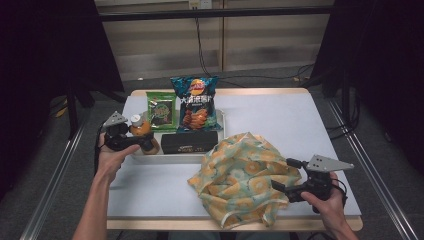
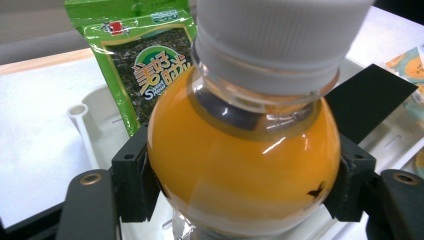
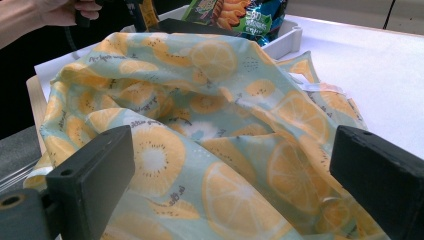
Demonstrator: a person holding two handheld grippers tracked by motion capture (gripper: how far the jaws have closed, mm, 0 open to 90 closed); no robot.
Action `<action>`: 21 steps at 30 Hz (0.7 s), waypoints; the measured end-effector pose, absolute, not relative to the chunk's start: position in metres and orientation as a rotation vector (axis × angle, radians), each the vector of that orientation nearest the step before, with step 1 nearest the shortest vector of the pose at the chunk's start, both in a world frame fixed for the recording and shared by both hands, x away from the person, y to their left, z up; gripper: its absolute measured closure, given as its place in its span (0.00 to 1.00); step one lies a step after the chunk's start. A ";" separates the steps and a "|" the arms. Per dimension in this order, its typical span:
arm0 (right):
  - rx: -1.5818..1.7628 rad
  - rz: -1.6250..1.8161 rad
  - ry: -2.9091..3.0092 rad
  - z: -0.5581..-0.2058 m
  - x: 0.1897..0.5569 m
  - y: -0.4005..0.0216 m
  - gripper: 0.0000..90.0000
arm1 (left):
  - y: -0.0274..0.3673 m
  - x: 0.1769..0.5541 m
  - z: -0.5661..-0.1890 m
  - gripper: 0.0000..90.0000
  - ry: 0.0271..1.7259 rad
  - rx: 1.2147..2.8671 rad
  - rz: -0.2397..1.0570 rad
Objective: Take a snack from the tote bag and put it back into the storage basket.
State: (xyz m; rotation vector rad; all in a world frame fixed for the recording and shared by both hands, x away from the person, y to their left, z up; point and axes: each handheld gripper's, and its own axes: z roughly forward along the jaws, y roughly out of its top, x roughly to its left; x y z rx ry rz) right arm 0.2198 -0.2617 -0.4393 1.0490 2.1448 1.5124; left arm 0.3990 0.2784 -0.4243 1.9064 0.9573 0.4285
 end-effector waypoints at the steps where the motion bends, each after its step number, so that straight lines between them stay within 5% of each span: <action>1: 1.050 1.512 2.144 -0.439 0.220 -0.262 0.04 | 0.278 0.399 -0.424 0.33 0.957 1.906 0.427; 9: 1.053 1.516 2.133 -0.439 0.220 -0.264 0.04 | 0.282 0.396 -0.420 0.16 0.997 1.876 0.389; 21: 1.060 1.517 2.123 -0.438 0.220 -0.263 0.04 | 0.296 0.368 -0.408 0.03 0.992 1.873 0.438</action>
